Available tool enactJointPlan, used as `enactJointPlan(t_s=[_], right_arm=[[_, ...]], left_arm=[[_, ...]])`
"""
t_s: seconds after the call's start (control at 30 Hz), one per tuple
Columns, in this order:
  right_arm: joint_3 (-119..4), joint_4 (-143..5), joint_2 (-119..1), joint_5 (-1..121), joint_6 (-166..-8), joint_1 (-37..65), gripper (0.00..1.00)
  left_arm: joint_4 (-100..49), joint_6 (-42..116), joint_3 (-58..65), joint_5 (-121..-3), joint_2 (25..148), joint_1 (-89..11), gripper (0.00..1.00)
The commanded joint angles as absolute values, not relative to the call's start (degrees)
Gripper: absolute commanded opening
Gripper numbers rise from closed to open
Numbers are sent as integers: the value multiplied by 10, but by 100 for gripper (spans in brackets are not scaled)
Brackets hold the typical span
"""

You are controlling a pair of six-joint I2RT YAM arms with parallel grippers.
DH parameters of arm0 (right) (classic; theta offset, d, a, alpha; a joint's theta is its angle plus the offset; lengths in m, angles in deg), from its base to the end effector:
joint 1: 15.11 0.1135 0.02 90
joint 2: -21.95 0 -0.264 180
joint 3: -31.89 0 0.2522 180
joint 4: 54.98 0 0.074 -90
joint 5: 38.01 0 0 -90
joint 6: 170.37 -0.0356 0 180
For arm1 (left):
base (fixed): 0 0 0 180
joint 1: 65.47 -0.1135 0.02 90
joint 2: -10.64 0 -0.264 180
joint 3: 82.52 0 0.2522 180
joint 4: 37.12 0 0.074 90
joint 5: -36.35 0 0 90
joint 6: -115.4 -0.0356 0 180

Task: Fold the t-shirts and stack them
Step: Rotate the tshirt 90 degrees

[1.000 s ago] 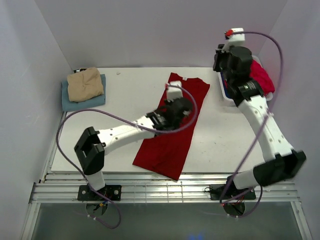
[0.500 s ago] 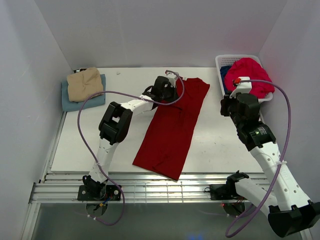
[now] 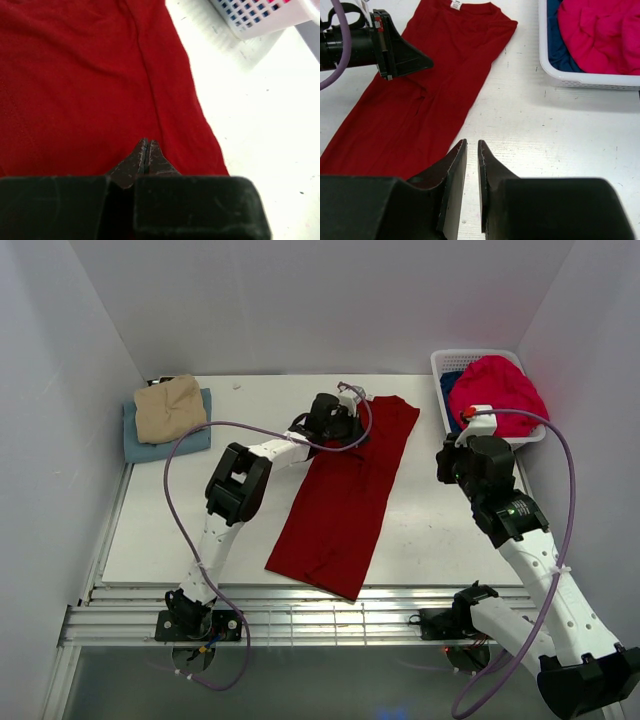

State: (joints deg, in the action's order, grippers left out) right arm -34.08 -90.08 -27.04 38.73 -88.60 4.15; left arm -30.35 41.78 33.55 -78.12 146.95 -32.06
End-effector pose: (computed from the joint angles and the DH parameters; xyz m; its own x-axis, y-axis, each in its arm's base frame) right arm 0.1832 0.0554 0.3526 -0.3071 0.0403 -0.9508 -0.0721 0.9953 0.0654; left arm 0.4446 -0.3109 0.1603 -0.5919 0.0830 -0.8017 0.6695 0.6045 -0.4317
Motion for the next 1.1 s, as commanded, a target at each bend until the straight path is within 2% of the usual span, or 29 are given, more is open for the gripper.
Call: enactJointPlan(t_s=[0.0,0.4,0.7,1.07], right_arm=[[-336,-895,-264,397,-892,46,20],[-330,-878,-297,409,-896,62,21],[-335,-856,-344,391,-907,106,22],[-340,-842,-397,354,-909,148,22]], left_arm=[[-278,406,366,-769,1499,-326,0],[-199,394,394,-630,1536,-351,0],[-201,411,418,-639,1550,-414,0],[-216,425,440,-679,1577,-427,0]])
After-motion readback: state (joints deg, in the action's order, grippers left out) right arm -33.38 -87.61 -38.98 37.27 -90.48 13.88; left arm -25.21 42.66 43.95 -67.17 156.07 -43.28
